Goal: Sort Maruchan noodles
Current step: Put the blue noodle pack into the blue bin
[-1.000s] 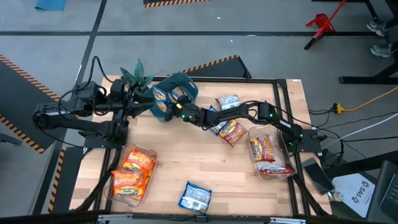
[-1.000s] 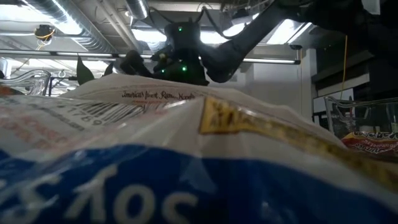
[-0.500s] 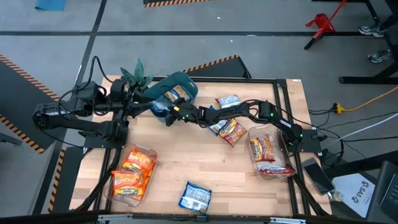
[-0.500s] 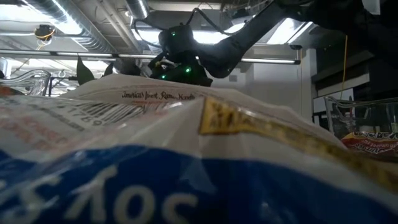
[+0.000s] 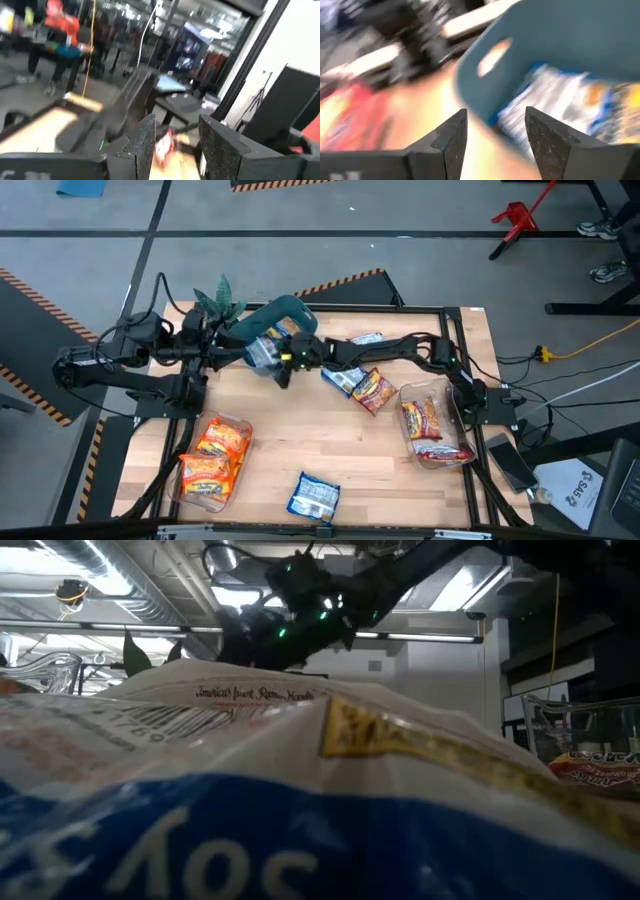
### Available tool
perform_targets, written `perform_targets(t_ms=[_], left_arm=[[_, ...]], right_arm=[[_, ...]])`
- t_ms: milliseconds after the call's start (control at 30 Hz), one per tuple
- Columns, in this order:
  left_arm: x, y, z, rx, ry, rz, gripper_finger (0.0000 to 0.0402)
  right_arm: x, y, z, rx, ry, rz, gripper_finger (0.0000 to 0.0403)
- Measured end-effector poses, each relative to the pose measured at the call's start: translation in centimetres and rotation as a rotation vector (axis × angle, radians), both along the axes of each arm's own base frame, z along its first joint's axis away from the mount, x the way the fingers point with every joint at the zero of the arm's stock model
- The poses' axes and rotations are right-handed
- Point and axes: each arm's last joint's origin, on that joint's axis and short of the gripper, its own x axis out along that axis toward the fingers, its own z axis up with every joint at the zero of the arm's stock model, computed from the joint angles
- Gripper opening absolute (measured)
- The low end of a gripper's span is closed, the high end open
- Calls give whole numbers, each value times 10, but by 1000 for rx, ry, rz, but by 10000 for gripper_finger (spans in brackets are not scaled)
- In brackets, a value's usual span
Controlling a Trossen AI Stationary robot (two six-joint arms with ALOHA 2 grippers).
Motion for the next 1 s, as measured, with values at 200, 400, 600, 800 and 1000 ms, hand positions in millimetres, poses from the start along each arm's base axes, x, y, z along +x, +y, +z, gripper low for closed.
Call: perform_targets(t_ms=[200, 400, 600, 800, 1000], left_arm=[[14, 2, -24, 2, 220, 43, 144], [57, -3, -55, 32, 280, 10, 144], [108, -9, -97, 48, 277, -22, 144], [163, -18, -143, 79, 352, -47, 144], [201, -7, -194, 90, 481, 41, 144]], right_arm=[[-56, 9, 50, -69, 392, 58, 186], [-119, 25, 76, -251, 824, -17, 186], [-154, 51, 54, -195, 845, -19, 186], [-173, 75, 6, -204, 786, -63, 186], [-182, 95, -13, -191, 778, -58, 186]])
